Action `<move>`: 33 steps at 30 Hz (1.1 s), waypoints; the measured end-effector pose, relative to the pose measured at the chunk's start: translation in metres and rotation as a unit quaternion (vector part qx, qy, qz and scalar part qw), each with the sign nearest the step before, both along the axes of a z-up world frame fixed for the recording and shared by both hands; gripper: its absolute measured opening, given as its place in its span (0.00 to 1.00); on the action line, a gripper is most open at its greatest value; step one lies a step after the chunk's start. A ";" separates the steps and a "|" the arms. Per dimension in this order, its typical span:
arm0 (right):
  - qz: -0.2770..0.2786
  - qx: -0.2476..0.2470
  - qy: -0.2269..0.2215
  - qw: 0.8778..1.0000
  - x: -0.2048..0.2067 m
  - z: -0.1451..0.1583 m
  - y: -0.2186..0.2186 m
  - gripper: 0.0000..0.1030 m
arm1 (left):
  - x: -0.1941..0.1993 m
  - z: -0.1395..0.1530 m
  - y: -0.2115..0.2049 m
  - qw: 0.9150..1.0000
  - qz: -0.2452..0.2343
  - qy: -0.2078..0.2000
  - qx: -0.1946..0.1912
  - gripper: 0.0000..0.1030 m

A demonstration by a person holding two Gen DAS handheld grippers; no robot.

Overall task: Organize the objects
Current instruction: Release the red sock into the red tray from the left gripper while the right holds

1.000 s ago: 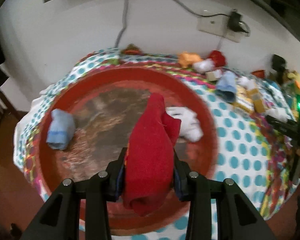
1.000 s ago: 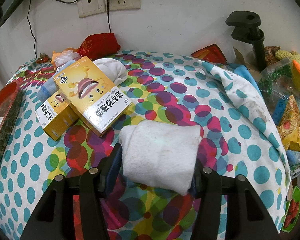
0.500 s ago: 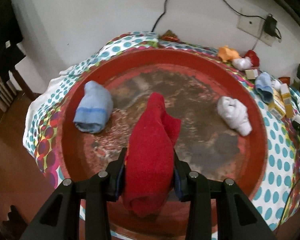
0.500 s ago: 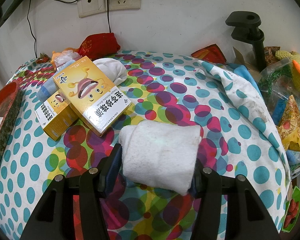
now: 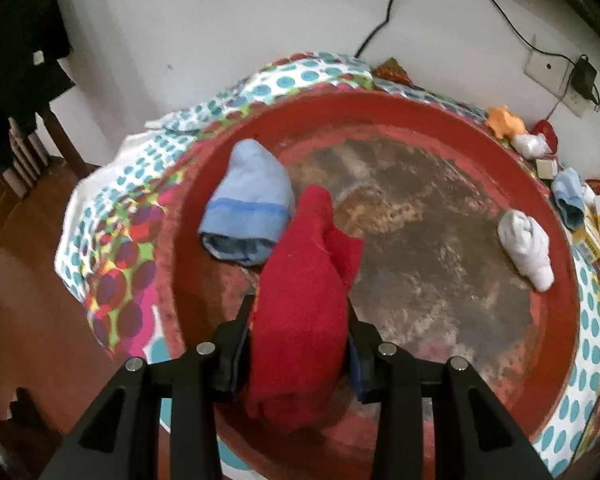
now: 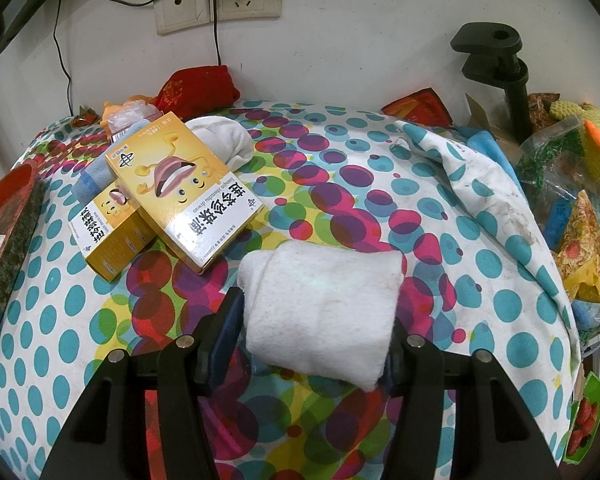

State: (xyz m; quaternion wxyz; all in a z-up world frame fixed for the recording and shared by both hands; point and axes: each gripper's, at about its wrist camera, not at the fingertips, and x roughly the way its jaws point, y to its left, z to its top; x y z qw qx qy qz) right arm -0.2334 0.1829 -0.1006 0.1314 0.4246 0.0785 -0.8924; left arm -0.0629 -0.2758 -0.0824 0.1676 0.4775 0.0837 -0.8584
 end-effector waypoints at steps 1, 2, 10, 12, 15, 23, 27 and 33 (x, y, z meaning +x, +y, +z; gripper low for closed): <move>0.000 0.000 0.000 1.000 0.000 0.000 0.000 0.53 | -0.001 0.000 -0.001 1.000 0.000 -0.001 -0.002 0.38; 0.000 0.001 0.000 1.000 0.000 0.000 0.000 0.53 | -0.002 -0.001 -0.004 1.000 0.002 0.001 0.001 0.38; 0.001 0.000 0.000 1.000 -0.001 0.000 0.000 0.55 | -0.009 0.001 -0.020 1.000 0.008 0.008 -0.008 0.39; 0.001 0.000 0.000 1.000 -0.001 0.000 0.001 0.55 | -0.011 0.001 -0.020 1.000 0.003 0.005 -0.014 0.40; 0.001 0.001 0.000 1.000 -0.002 0.000 0.001 0.56 | -0.012 -0.001 -0.018 1.000 -0.008 0.002 -0.002 0.42; 0.000 0.002 0.000 1.000 -0.003 0.000 0.002 0.58 | -0.005 0.004 -0.007 0.999 -0.034 0.003 0.018 0.57; 0.001 0.001 0.000 1.000 -0.003 0.000 0.002 0.58 | 0.004 0.009 -0.003 0.999 -0.042 0.006 0.017 0.58; 0.000 0.003 0.000 1.000 -0.003 0.000 0.003 0.59 | 0.024 0.014 0.001 0.998 -0.053 0.017 0.023 0.59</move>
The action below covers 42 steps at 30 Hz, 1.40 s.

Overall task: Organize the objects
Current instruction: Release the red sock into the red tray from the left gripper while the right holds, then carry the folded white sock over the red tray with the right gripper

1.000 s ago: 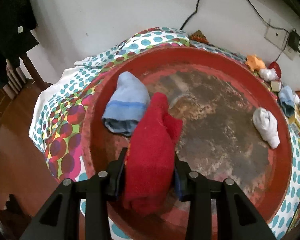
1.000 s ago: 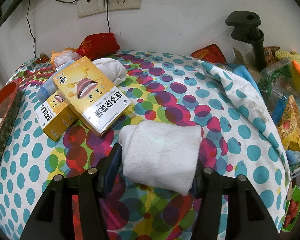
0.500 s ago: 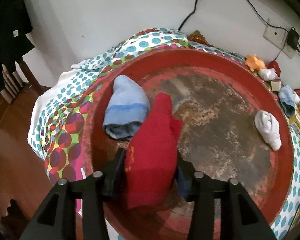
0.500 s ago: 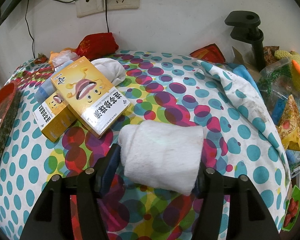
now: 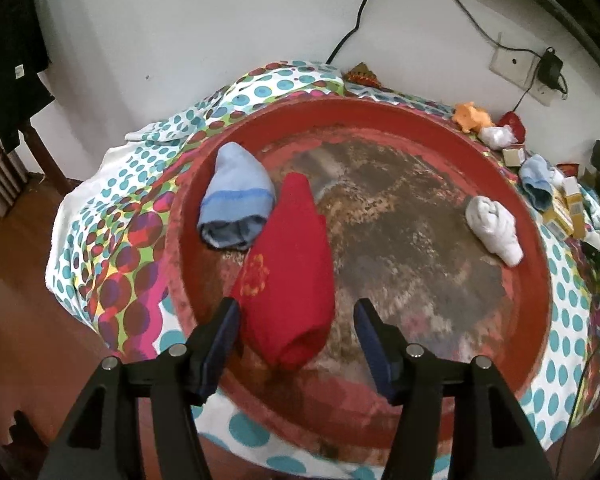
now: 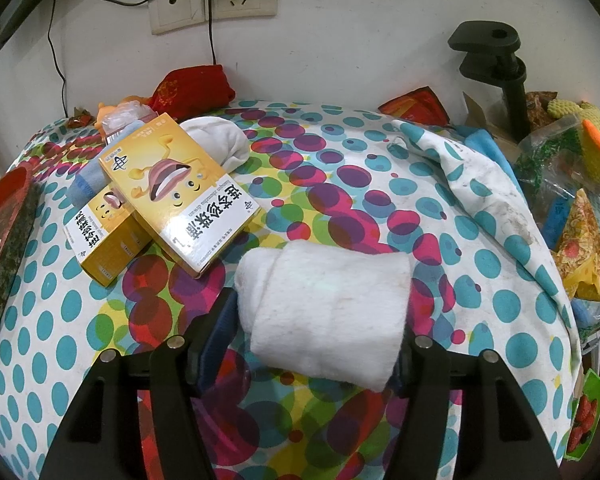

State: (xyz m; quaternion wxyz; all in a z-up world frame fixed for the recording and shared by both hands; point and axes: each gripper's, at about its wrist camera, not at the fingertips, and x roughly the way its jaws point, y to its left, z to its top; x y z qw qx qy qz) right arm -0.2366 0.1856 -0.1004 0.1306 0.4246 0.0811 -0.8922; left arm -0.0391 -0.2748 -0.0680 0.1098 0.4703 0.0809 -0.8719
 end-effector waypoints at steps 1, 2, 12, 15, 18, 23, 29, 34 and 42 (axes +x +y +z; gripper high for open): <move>0.000 0.000 0.000 1.000 0.000 0.000 0.001 0.59 | 0.004 0.002 0.001 1.000 0.002 0.005 -0.004 0.59; 0.000 0.000 0.000 1.000 0.000 0.000 0.002 0.59 | 0.009 0.005 0.001 1.000 0.001 0.014 -0.007 0.59; -0.001 0.001 0.000 1.000 0.000 0.000 0.003 0.58 | 0.063 0.022 0.004 0.997 0.004 0.073 -0.033 0.59; -0.004 0.009 0.004 1.000 0.002 0.001 0.003 0.52 | 0.070 0.018 0.002 0.996 0.002 0.070 -0.048 0.59; -0.028 0.012 -0.003 1.000 0.006 0.003 0.003 0.42 | 0.076 0.017 0.006 0.995 -0.012 0.070 -0.074 0.59; -0.052 0.023 -0.005 0.998 0.020 0.004 0.003 0.40 | 0.082 0.021 0.011 0.993 -0.026 0.082 -0.080 0.59; -0.050 0.008 -0.009 0.999 0.049 0.009 -0.006 0.40 | 0.086 0.021 0.001 0.994 -0.004 0.082 -0.071 0.59; -0.026 0.001 -0.006 1.000 0.072 0.016 -0.034 0.40 | 0.090 0.021 -0.016 0.996 0.028 0.080 -0.037 0.59; 0.032 -0.013 0.000 0.999 0.102 0.034 -0.095 0.41 | 0.093 0.019 -0.028 0.995 0.057 0.076 -0.034 0.59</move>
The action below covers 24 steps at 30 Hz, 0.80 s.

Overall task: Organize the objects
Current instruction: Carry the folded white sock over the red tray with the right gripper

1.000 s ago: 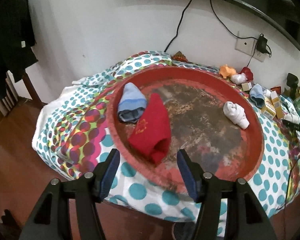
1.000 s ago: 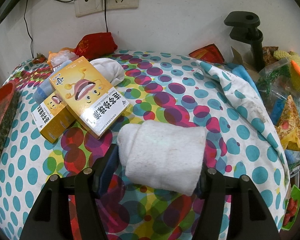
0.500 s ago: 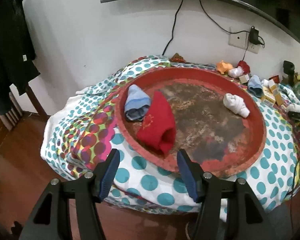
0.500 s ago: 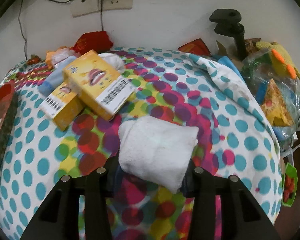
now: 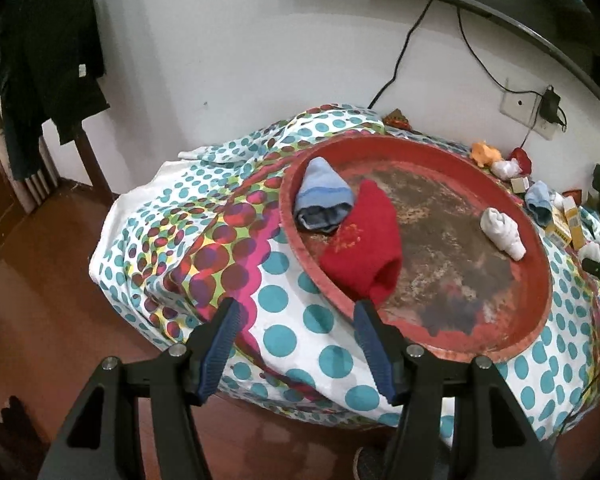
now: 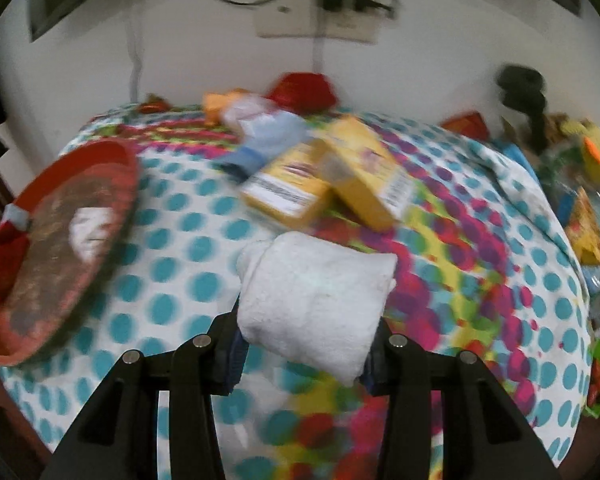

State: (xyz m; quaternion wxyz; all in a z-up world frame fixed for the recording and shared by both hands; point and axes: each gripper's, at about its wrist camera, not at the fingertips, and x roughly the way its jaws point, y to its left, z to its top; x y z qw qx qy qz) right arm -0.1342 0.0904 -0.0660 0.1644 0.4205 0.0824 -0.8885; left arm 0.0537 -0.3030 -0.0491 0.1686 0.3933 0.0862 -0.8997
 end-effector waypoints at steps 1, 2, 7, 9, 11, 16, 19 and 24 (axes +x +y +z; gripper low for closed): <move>0.011 -0.002 0.004 1.000 0.004 0.005 -0.009 0.41 | 0.000 -0.001 -0.001 1.000 0.005 -0.002 0.001 0.59; 0.018 -0.002 0.007 1.000 0.007 0.009 -0.018 0.41 | 0.000 -0.001 -0.003 1.000 0.009 -0.002 0.000 0.59; 0.065 -0.012 -0.001 0.998 0.020 0.025 -0.059 0.42 | 0.004 -0.002 -0.013 0.999 0.037 -0.001 0.005 0.59; 0.078 -0.016 -0.006 0.997 0.023 0.027 -0.073 0.42 | 0.005 -0.001 -0.016 0.999 0.048 0.001 0.003 0.59; 0.093 -0.020 -0.005 0.995 0.029 0.031 -0.088 0.42 | 0.006 0.000 -0.018 0.999 0.052 0.003 -0.006 0.59; 0.126 -0.023 -0.009 0.992 0.042 0.035 -0.115 0.42 | 0.009 -0.001 -0.027 0.998 0.069 0.004 0.009 0.59; 0.146 -0.018 -0.012 0.989 0.050 0.033 -0.131 0.43 | 0.010 -0.002 -0.031 0.997 0.080 0.000 0.009 0.59; 0.170 -0.004 -0.021 0.985 0.062 0.024 -0.155 0.43 | 0.011 -0.005 -0.037 0.995 0.097 -0.009 0.009 0.59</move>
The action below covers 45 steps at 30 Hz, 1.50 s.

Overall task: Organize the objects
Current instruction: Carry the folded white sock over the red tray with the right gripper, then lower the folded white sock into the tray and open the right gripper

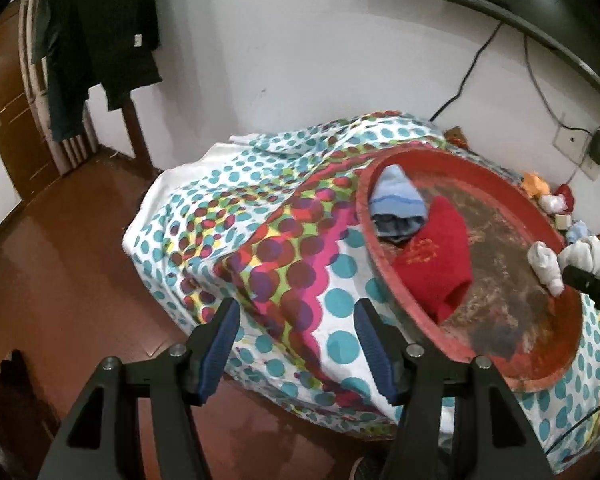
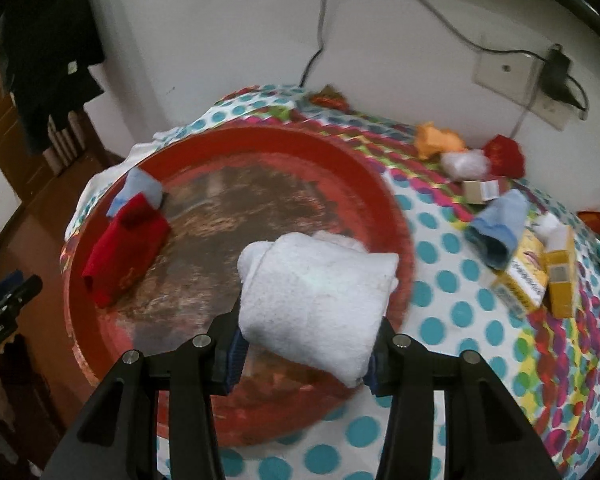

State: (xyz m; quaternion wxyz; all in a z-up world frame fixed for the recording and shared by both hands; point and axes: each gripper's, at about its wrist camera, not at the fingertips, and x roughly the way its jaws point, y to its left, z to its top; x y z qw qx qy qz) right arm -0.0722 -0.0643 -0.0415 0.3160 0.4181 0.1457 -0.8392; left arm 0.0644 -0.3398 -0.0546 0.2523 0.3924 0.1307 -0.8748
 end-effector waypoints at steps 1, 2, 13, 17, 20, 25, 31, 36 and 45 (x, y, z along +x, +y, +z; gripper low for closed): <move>0.005 0.006 0.001 1.000 0.003 -0.003 -0.005 0.43 | 0.000 -0.002 -0.002 1.000 0.001 -0.003 0.008 0.59; 0.010 0.010 0.001 1.000 0.004 -0.005 -0.009 0.43 | -0.001 -0.004 -0.004 1.000 0.001 -0.004 0.013 0.59; 0.037 0.049 -0.010 0.998 0.009 -0.028 -0.038 0.43 | 0.000 -0.013 -0.013 0.999 0.017 -0.015 0.032 0.59; 0.032 0.056 -0.014 0.998 0.004 -0.031 -0.043 0.44 | -0.001 -0.012 -0.009 1.000 0.014 -0.017 0.020 0.59; 0.033 0.055 -0.019 0.998 0.003 -0.033 -0.045 0.44 | -0.001 -0.012 -0.009 0.999 0.008 -0.012 0.030 0.59; 0.040 0.061 -0.014 0.997 0.006 -0.035 -0.047 0.46 | -0.003 -0.016 -0.010 0.999 0.011 -0.020 0.035 0.59; 0.034 0.036 -0.007 0.999 0.009 -0.027 -0.041 0.63 | -0.003 -0.017 -0.009 0.999 0.009 -0.016 0.040 0.59; 0.032 0.023 0.001 0.999 0.014 -0.015 -0.032 0.63 | -0.003 -0.017 -0.009 0.999 0.011 -0.019 0.034 0.59; -0.005 0.004 0.033 0.999 0.004 0.006 0.015 0.66 | -0.002 -0.015 -0.005 1.000 0.011 -0.015 0.018 0.59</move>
